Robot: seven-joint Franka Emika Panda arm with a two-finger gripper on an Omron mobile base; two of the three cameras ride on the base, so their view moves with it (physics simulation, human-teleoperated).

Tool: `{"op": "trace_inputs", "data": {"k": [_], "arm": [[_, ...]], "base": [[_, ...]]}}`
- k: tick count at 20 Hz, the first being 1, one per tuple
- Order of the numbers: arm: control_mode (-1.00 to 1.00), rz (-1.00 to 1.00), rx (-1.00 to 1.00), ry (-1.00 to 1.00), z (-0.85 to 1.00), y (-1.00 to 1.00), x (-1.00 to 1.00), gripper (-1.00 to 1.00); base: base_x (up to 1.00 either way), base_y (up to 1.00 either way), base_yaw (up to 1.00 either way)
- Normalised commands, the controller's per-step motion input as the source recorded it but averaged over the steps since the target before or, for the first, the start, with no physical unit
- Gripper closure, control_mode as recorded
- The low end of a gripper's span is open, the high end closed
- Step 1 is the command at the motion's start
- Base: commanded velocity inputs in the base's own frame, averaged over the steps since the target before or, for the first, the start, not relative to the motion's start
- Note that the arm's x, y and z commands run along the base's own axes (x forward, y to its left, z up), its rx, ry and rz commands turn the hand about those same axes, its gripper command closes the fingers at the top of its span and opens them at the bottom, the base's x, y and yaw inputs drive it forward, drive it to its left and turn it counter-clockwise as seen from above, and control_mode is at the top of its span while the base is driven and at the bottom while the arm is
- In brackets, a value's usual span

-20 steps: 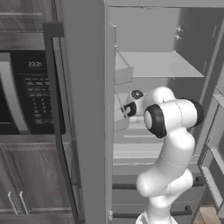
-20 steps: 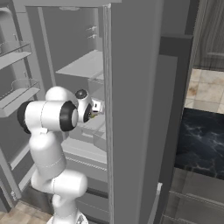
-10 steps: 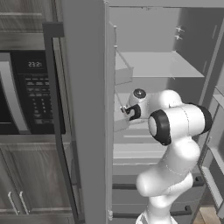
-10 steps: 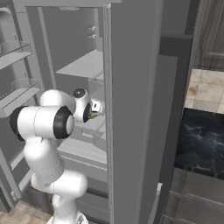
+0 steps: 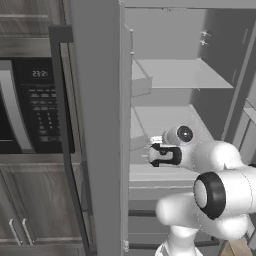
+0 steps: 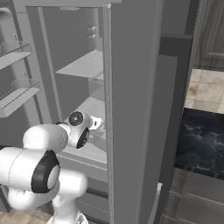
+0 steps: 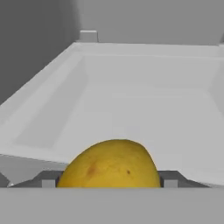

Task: Take the cheese, steak, and lemon from the fridge and place them on the plate on the dining counter to create an appetizer plate.

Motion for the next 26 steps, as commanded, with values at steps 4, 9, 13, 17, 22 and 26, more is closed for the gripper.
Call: {"op": "trace_inputs", "data": {"k": [4,9,13,17,22,26], "arm": [[-1.00,-0.02,0.00,0.06,1.00,-0.05,-0.71,1.00],[-1.00,-0.08,-0.01,0.31,1.00,0.00,-0.63,1.00],[-1.00,-0.06,-0.04,0.36,0.66,0.00,-0.68,1.00],[-1.00,0.00,-0.01,0.07,0.20,-0.03,-0.73,1.00],[-1.00,0.00,0.00,-0.02,0.62,-0.10,-0.65,1.00],[-1.00,0.00,0.00,-0.03,0.63,-0.10,-0.72,1.00]], "base": [[0.00,0.00,0.00],[0.00,0.00,0.00],[0.00,0.00,0.00],[0.00,0.00,0.00],[0.00,0.00,0.00],[0.00,0.00,0.00]]}}
